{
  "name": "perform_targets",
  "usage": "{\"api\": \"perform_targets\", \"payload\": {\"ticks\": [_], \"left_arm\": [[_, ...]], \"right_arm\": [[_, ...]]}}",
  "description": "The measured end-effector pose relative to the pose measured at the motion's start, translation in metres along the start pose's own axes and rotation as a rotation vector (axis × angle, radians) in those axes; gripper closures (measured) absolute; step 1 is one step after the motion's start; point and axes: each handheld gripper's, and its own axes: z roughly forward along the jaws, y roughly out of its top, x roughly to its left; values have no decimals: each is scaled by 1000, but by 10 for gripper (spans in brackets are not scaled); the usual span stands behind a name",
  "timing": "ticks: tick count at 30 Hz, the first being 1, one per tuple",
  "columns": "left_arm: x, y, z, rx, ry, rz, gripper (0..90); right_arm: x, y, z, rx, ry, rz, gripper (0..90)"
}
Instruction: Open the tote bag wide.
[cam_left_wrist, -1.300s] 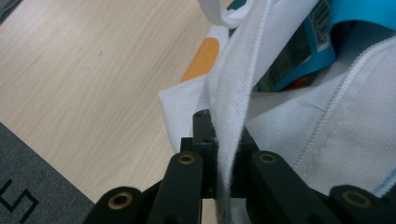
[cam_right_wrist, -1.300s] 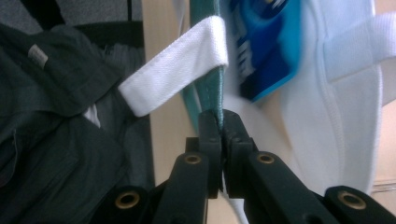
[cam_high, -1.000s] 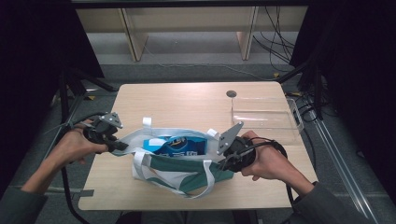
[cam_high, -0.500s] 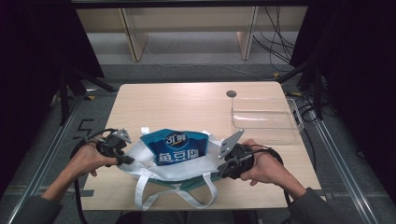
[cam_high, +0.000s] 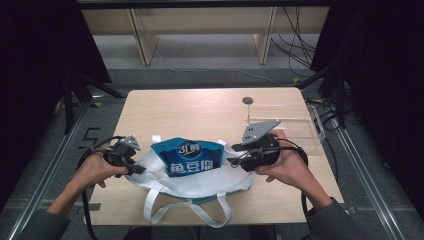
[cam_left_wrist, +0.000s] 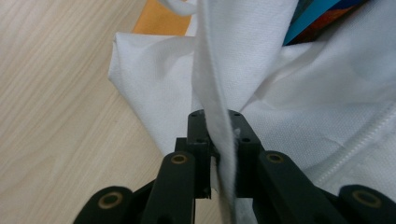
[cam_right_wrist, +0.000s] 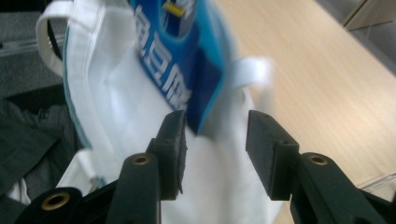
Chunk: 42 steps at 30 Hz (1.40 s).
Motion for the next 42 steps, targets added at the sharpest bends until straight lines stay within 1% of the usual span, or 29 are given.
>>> {"api": "perform_targets", "payload": {"ticks": [1,3,4,5,7,8,9,11,12,13,14,15,17,18,19,20,21,23,25,26,27,28,30,31,34,37,40,41,42], "left_arm": [[0,1,-1,2,4,3,812],[0,2,-1,-5,3,5,812],[0,2,-1,-7,5,10,812],[0,3,-1,-4,9,13,812],[0,3,0,-2,10,12,817],[0,2,0,-5,11,12,825],[0,3,0,-6,15,14,832],[2,3,0,-12,7,6,843],[4,2,1,-20,9,5,846],[6,2,2,-23,8,-12,851],[9,2,4,-27,0,-8,854],[12,1,6,-26,1,-21,856],[15,0,17,-22,-4,-34,859],[16,-1,23,-13,-5,-46,860],[18,-2,28,13,-7,-28,860],[18,-3,35,32,-14,-41,860],[19,-4,42,46,-24,-36,861],[22,-7,54,47,-33,-51,861],[23,-11,63,29,-39,-86,861],[23,-12,65,18,-49,-105,862],[26,-13,65,23,-51,-83,862],[25,-14,66,20,-46,-101,862],[22,-15,68,14,-31,-109,862],[22,-15,69,23,-29,-96,862],[20,-16,72,15,-21,-106,862],[24,-19,77,4,-31,-120,862],[27,-18,80,-9,-21,-127,862],[29,-18,80,-7,-9,-118,862],[31,-17,81,-16,-9,-120,862]], "right_arm": [[-1,1,-2,7,0,14,582],[-3,1,0,55,14,24,574],[-2,-1,3,105,14,47,577],[-2,-3,7,141,15,40,614],[-4,-8,16,187,-2,4,759],[-7,-11,20,190,-11,-9,838],[-10,-13,21,185,-19,-14,868],[-19,-16,24,172,-38,1,882],[-23,-18,25,175,-48,23,884],[-26,-21,28,187,-79,62,886],[-30,-24,33,197,-92,66,886],[-37,-28,39,187,-98,51,886],[-42,-37,53,202,-112,83,886],[-43,-41,61,219,-108,82,886],[-44,-47,69,233,-110,81,886],[-43,-52,77,250,-101,91,886],[-43,-57,83,275,-99,106,886],[-43,-68,97,292,-93,118,886],[-42,-77,105,293,-83,145,886],[-42,-80,108,287,-81,149,886],[-42,-83,109,287,-75,152,886],[-42,-85,111,285,-76,158,886],[-40,-87,113,292,-70,169,887],[-41,-88,115,292,-74,166,887],[-42,-92,122,303,-61,185,888],[-45,-93,126,302,-51,203,889],[-49,-93,129,296,-58,214,889],[-50,-93,130,289,-64,216,889],[-52,-93,131,288,-66,231,888]]}}
